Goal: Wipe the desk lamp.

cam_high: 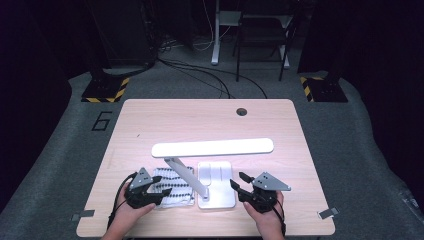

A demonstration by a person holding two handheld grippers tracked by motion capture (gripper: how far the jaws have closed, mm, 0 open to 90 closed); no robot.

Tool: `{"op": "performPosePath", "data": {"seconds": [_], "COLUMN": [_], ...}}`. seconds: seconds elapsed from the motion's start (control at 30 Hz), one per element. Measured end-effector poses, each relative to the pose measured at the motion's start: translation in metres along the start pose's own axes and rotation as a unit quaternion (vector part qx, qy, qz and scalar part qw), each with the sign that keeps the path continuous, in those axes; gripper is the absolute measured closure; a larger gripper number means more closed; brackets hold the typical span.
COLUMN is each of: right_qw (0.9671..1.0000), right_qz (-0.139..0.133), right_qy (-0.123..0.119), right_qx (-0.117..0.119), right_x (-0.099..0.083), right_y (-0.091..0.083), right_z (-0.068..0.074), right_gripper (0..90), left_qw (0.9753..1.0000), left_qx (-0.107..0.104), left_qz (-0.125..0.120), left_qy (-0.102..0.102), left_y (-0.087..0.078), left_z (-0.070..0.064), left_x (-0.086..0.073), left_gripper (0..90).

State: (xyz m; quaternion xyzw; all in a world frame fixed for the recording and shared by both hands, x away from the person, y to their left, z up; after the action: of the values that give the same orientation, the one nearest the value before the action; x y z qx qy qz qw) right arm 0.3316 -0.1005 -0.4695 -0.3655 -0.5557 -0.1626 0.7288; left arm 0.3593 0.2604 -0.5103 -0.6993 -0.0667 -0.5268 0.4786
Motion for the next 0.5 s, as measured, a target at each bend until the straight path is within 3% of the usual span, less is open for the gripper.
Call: {"op": "performPosePath", "data": {"seconds": [0.17, 0.23, 0.4, 0.5], "right_qw": [1.0000, 0.9999, 0.9999, 0.9999], "right_qz": [0.005, 0.006, 0.008, 0.002], "right_qy": [0.007, 0.007, 0.011, 0.008], "right_qx": [0.005, 0.005, 0.007, 0.007], "right_x": [-0.003, -0.004, -0.006, -0.005], "right_y": [0.002, 0.002, 0.002, 0.002], "right_z": [0.001, 0.002, 0.002, 0.001], "right_gripper": [54.9, 54.9, 54.8, 54.8], "left_qw": [0.9999, 0.9996, 0.9991, 0.9980], "left_qx": [-0.004, -0.006, -0.010, 0.007], "left_qz": [0.006, 0.009, 0.024, 0.043], "left_qy": [0.012, 0.027, 0.035, 0.045], "left_y": [0.013, 0.018, 0.029, 0.034], "left_z": [0.000, -0.001, -0.001, 0.001], "left_x": [0.002, 0.002, 0.002, 0.000], "left_gripper": [27.5, 23.3, 16.5, 14.8]}}
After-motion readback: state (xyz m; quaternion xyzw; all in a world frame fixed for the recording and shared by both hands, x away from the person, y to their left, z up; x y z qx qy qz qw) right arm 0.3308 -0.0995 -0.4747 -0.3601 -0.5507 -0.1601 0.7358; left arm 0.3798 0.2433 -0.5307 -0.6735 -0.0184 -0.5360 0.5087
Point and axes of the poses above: each handheld gripper's, and its own axes: y roughly forward along the jaws, x roughly out of its top, z roughly to its left, the point moved 2 cm from there along y, roughly forward along the jaws, and after that the axes turned 5 degrees about x, right-handed, at the moved point
